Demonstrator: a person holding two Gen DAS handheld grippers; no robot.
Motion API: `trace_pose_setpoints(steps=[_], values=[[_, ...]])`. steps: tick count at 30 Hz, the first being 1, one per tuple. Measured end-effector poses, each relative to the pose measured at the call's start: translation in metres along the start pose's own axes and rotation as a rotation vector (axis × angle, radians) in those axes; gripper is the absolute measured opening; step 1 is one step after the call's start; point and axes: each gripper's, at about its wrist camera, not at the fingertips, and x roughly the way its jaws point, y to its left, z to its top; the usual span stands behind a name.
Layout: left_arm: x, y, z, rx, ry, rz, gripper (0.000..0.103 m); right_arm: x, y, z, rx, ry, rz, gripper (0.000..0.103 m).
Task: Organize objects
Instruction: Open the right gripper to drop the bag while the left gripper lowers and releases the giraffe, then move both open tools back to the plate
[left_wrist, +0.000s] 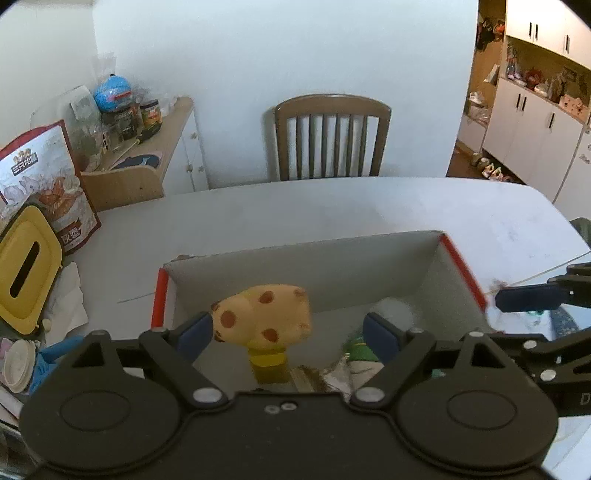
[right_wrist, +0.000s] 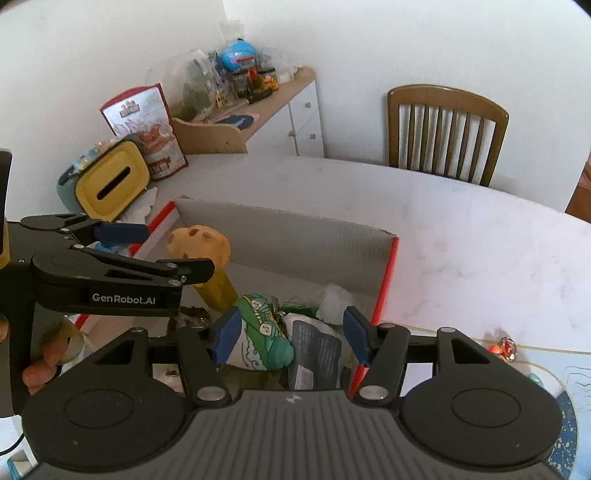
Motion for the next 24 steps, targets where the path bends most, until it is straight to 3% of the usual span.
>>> trace_pose_setpoints(steps=[10, 14, 24], values=[[-0.04, -0.026, -0.003, -0.001, -0.055, -0.032, 0.093, -0.046, -0.01, -0.013, 0.004, -0.045, 0.042, 0.066], [-0.05, -0.039, -0.003, -0.014, -0.065, -0.053, 0.096, -0.064, -0.018, -0.02, 0.006, -0.071, 0.05, 0.074], [-0.062, -0.087, -0.005, 0.007, -0.092, -0.074, 0.102, -0.099, -0.06, -0.04, 0.032, -0.11, 0.04, 0.081]])
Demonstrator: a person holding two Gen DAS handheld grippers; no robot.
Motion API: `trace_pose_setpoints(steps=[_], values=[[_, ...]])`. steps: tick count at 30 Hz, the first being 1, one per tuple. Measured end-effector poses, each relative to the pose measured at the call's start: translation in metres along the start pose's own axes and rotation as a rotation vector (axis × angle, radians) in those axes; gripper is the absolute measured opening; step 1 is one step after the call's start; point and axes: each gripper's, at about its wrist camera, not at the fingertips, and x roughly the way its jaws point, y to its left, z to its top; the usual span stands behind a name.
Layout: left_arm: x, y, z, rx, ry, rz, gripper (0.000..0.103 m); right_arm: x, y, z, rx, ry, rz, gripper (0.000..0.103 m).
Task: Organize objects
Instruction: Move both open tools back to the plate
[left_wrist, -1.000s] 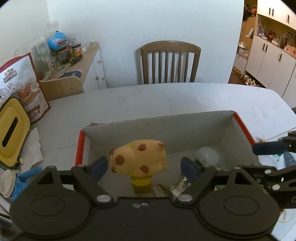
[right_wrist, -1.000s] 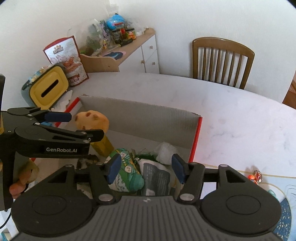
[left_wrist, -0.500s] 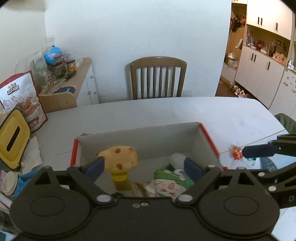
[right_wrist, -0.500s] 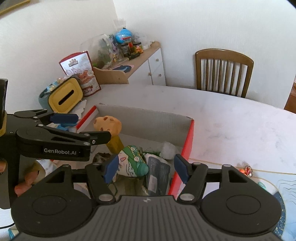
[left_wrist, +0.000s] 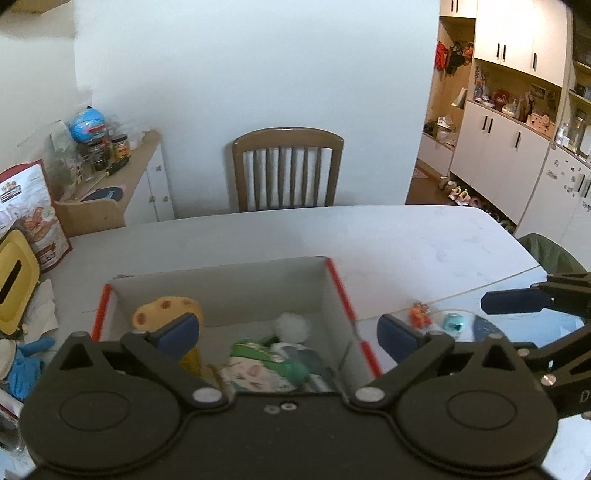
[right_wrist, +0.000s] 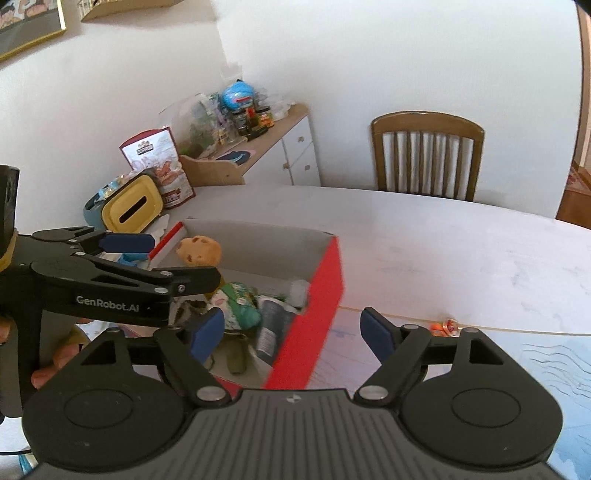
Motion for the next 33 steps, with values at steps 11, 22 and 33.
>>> trace_pose_setpoints(steps=[11, 22, 33], values=[[0.013, -0.057, 0.002, -0.005, 0.012, -0.035, 0.103, -0.026, -0.061, -0.021, 0.034, -0.021, -0.03, 0.084], [0.042, -0.112, 0.006, 0.012, 0.038, -0.065, 0.103, -0.028, -0.12, -0.047, 0.036, 0.019, -0.086, 0.084], [0.096, -0.155, 0.002, 0.013, 0.109, -0.055, 0.103, -0.011, -0.172, -0.067, 0.006, 0.06, -0.11, 0.084]])
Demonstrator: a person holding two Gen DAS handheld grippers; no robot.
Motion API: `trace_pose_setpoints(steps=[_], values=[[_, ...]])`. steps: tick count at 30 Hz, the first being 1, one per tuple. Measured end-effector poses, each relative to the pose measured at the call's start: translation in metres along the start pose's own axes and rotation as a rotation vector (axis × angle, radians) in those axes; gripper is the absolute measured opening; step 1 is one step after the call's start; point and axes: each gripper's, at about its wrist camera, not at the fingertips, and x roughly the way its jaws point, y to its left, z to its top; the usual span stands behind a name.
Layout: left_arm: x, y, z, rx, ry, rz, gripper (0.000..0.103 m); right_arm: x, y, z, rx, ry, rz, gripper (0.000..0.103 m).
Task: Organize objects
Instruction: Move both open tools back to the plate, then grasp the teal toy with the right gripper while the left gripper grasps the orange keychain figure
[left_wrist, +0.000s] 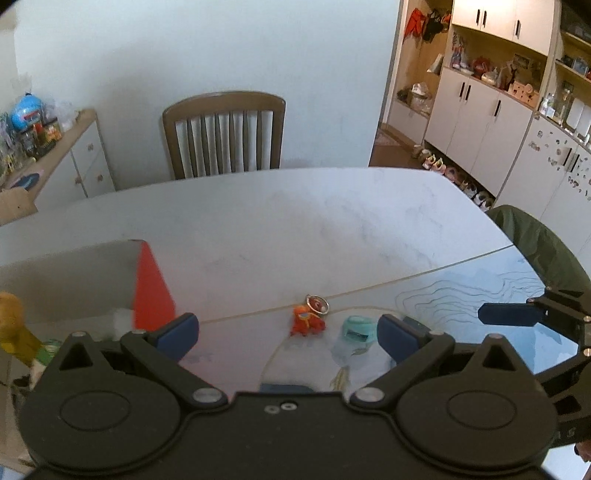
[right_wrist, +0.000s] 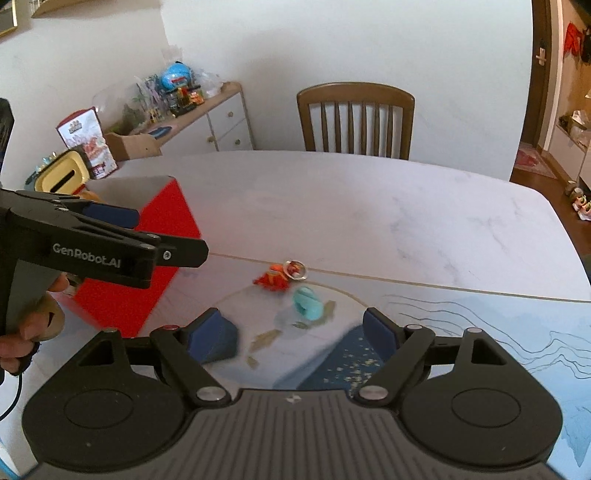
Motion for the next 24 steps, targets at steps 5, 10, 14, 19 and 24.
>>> trace_pose_setpoints(steps=[5, 10, 14, 19, 24], values=[[0.027, -0.012, -0.003, 0.007, 0.031, 0.013, 0.102, 0.015, -0.016, -0.005, -0.036, 0.02, 0.016, 0.084], [0.052, -0.02, -0.006, 0.022, 0.057, 0.037, 0.102, 0.035, -0.019, -0.005, -0.072, 0.036, 0.031, 0.084], [0.068, -0.018, -0.009, 0.006, 0.082, 0.055, 0.102, 0.053, -0.02, -0.005, -0.102, 0.052, 0.045, 0.077], [0.088, -0.016, -0.01, -0.002, 0.109, 0.069, 0.102, 0.077, -0.021, -0.007, -0.142, 0.081, 0.057, 0.064], [0.104, -0.014, -0.011, -0.001, 0.13, 0.092, 0.102, 0.096, -0.022, -0.007, -0.157, 0.092, 0.065, 0.054]])
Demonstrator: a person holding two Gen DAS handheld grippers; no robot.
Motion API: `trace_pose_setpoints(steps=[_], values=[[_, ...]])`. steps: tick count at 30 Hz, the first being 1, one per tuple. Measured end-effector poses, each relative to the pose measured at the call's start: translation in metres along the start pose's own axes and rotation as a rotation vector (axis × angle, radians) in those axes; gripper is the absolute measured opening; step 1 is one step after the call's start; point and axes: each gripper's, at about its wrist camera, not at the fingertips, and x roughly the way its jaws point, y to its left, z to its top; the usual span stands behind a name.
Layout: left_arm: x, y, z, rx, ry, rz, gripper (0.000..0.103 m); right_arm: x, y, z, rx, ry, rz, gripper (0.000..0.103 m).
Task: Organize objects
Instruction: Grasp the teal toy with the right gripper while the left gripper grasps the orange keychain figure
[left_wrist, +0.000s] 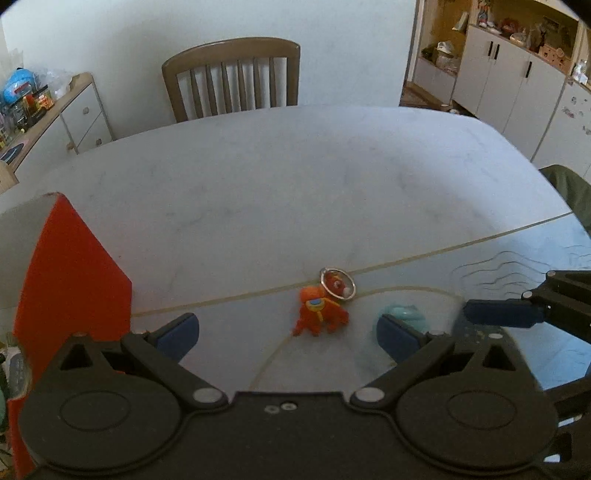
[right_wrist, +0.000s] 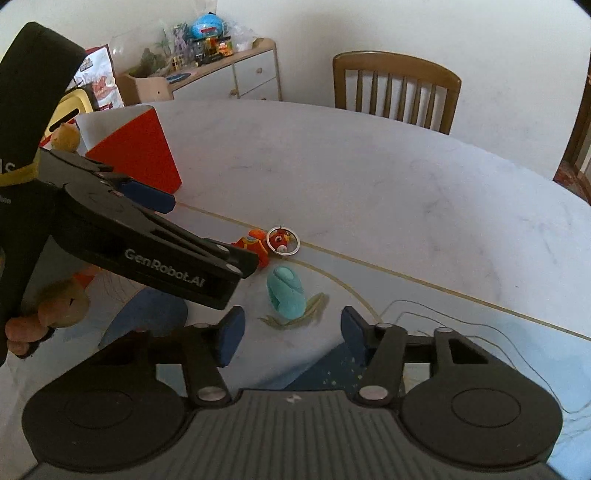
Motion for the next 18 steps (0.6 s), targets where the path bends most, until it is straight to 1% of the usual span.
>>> trace_pose_setpoints(steps=[2, 5, 8, 10, 11, 14, 15, 17, 18], values=[[0.004, 0.001, 0.002, 0.0, 0.005, 0.001, 0.102, 0.005, -0.001, 0.001, -0.001, 0.002, 0.004, 0.052], [0.011, 0.001, 0.002, 0.003, 0.012, -0.006, 0.1, 0.01, -0.002, 0.001, -0.011, 0.001, 0.015, 0.045], [0.014, -0.001, 0.003, 0.016, 0.012, -0.01, 0.098, 0.014, -0.002, 0.002, -0.014, 0.001, 0.018, 0.044], [0.016, 0.0, 0.004, 0.018, 0.013, -0.021, 0.094, 0.016, -0.003, 0.003, -0.011, 0.002, 0.023, 0.042], [0.016, 0.0, 0.005, 0.015, 0.014, -0.024, 0.093, 0.017, -0.003, 0.004, -0.008, 0.003, 0.026, 0.04], [0.018, 0.0, 0.007, 0.013, 0.013, -0.023, 0.083, 0.02, -0.005, 0.006, -0.003, 0.004, 0.029, 0.037], [0.018, 0.0, 0.007, 0.015, 0.012, -0.023, 0.078, 0.02, -0.005, 0.006, 0.002, 0.005, 0.032, 0.036], [0.018, -0.001, 0.005, 0.016, 0.009, -0.028, 0.075, 0.021, -0.005, 0.006, 0.005, 0.007, 0.035, 0.035], [0.019, -0.001, 0.005, 0.017, 0.008, -0.033, 0.072, 0.022, -0.006, 0.007, 0.006, 0.008, 0.037, 0.035]])
